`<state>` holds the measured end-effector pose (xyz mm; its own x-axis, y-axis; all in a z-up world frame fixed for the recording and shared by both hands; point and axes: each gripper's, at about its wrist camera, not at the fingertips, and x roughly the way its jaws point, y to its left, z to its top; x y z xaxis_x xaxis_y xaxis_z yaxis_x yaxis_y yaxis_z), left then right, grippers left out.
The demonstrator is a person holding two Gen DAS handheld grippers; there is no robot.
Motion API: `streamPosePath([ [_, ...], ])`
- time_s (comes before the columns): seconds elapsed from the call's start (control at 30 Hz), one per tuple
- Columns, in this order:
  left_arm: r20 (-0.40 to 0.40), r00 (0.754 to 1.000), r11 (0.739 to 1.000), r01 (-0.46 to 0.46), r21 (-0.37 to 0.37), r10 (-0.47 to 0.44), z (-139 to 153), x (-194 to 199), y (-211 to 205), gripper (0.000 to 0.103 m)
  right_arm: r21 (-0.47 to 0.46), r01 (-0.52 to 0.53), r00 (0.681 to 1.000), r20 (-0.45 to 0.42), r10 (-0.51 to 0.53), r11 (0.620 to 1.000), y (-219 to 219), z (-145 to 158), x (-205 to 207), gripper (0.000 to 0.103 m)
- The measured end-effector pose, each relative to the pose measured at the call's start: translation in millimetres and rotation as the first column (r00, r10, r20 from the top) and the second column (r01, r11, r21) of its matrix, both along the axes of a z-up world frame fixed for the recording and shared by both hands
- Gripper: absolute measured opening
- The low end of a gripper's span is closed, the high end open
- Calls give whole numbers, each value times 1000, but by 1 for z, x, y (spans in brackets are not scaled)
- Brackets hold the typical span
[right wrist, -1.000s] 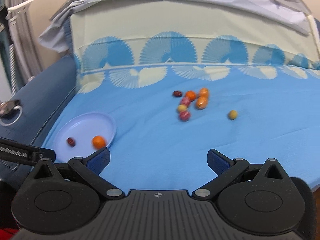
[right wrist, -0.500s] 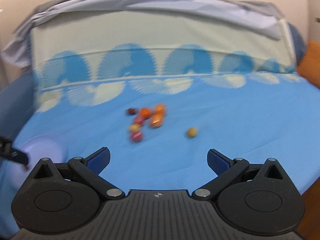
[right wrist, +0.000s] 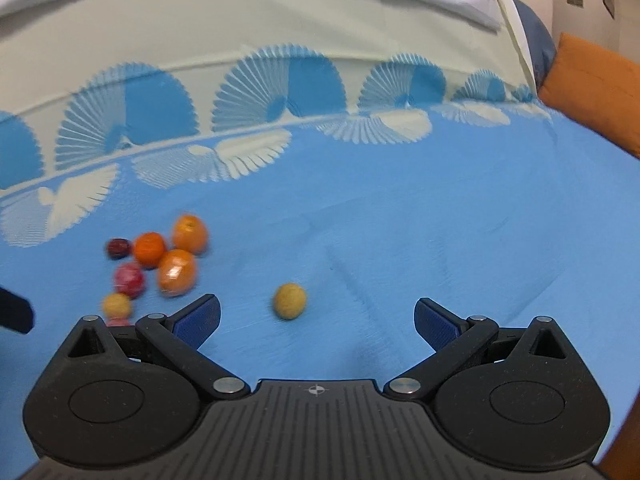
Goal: Organize fruits
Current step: 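Grasp a small yellow fruit with the left tool while the right tool grasps another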
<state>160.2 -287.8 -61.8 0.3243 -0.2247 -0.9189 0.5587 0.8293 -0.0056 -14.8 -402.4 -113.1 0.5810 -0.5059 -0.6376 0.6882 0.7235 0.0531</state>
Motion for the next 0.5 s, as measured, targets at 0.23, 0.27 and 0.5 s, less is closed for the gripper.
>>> streamPosePath([
  [0.23,-39,999,997,18,74,-15,-50,45,-55,103,55,-45,999,-28,46,997,-24,-32,32,102],
  [0.27,-42,999,996,22,81,-18,-54,48,-58,103,53,-50,998,-36,52,997,-25,-35,36,102],
  [0.5,-62,996,989,65,133,-57,-83,64,-74,95,23,-68,994,-80,69,997,-22,-47,51,102],
])
